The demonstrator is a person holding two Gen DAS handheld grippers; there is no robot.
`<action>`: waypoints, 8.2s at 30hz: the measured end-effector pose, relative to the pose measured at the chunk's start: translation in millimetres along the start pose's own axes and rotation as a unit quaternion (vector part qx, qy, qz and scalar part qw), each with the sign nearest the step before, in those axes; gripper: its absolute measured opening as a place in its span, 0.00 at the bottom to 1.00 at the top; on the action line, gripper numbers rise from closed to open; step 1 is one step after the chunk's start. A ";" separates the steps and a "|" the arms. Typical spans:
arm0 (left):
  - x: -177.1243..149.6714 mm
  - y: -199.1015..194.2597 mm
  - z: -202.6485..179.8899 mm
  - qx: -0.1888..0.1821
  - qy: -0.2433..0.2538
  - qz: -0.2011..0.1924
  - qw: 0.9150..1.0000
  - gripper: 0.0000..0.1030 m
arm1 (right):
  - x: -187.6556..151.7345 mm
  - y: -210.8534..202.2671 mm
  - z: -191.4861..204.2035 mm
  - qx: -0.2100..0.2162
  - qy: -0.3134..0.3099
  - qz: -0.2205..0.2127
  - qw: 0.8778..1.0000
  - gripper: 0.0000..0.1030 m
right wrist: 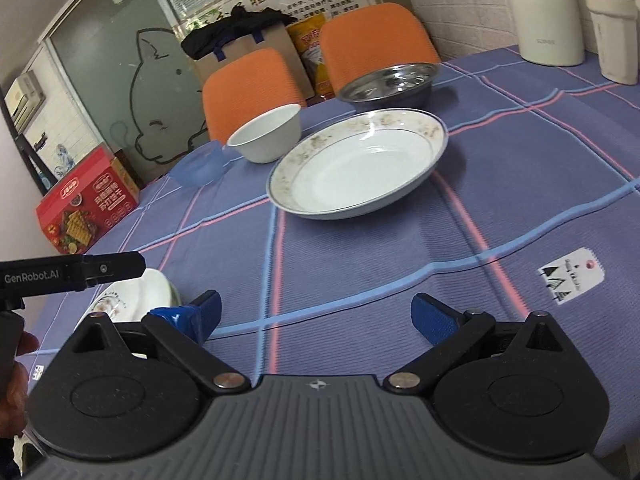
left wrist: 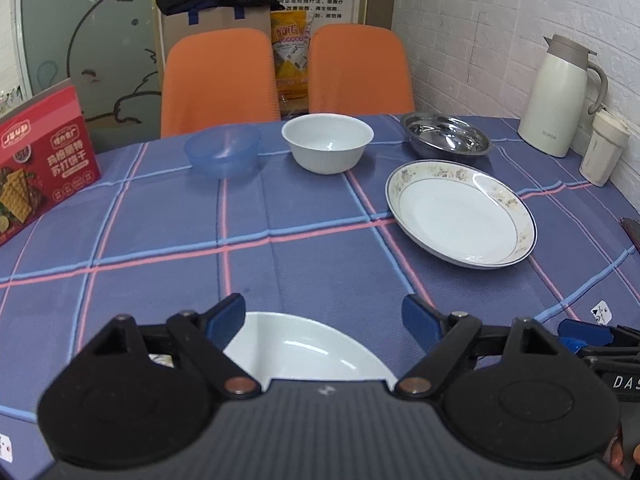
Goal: Organize plates and bowls
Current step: 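Move the left tool to the gold-rimmed plate and grasp its rim, then set the gold-rimmed plate onto the plate stack and open the left tool, then move the left tool to the steel bowl and close on its rim, then lift the steel bowl with the left tool, set it beside the plates, open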
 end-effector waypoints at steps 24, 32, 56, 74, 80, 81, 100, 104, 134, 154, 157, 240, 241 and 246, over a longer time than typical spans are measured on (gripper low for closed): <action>85.2 147.2 -45.8 -0.118 -0.030 0.088 0.989 1.00 | 99.1 82.9 -46.9 -0.056 -0.062 0.027 0.996 0.86; 80.3 160.2 -45.4 -0.125 -0.049 0.096 0.986 0.99 | 99.3 92.5 -39.2 -0.066 -0.090 0.025 0.993 0.88; 78.8 124.3 -59.5 -0.107 0.020 0.057 0.992 0.54 | 77.8 85.5 3.6 -0.075 -0.134 -0.020 0.988 0.88; 29.5 -9.4 20.0 -0.041 -0.028 -0.005 0.999 0.54 | 33.1 24.4 87.8 -0.009 -0.173 -0.057 0.983 0.88; -20.5 -48.8 59.7 -0.009 -0.053 0.000 0.999 0.55 | -2.4 12.5 131.4 0.036 -0.187 -0.040 0.981 0.88; -28.1 -52.9 63.6 -0.005 -0.058 0.001 0.998 0.55 | -10.3 10.5 137.5 0.039 -0.191 -0.038 0.980 0.88; -80.9 -63.2 88.9 0.000 -0.092 -0.006 0.996 0.70 | -88.3 6.7 162.7 0.055 -0.210 0.034 0.976 0.86; -71.8 -75.1 89.1 0.003 -0.085 -0.032 0.996 0.79 | -88.4 0.4 166.3 0.034 -0.238 0.010 0.971 0.86; -51.6 -88.4 47.5 0.005 -0.055 -0.046 0.997 0.98 | -43.0 -28.4 92.4 0.032 -0.113 0.001 0.993 0.87; -12.8 -40.4 -37.7 -0.021 0.020 -0.015 0.999 0.98 | -7.4 -39.5 -24.4 -0.012 0.028 -0.003 1.000 0.87; -3.7 -28.9 -47.9 -0.030 0.030 -0.007 0.999 0.98 | 0.9 -36.4 -36.7 -0.033 0.007 0.001 0.999 0.87; 8.4 54.9 -126.7 -0.184 0.034 0.109 0.976 0.55 | 10.6 -1.7 -4.5 -0.022 -0.061 0.072 0.995 0.89; 6.6 55.4 -126.6 -0.185 0.032 0.110 0.976 0.55 | 9.9 -2.5 -4.4 -0.021 -0.062 0.073 0.995 0.89; 7.1 52.3 -123.0 -0.189 0.023 0.094 0.977 0.75 | 3.2 -3.0 -5.0 -0.017 -0.074 0.084 0.994 0.88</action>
Point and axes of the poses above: each gripper's, at about its wrist camera, not at the fingertips, and y roughly the way its jaws point, z to its left, x to its top, the point moved 9 cm from there along y, roughly the way its jaws point, and after that the axes turned 8 degrees about y, right-handed, at the moved point
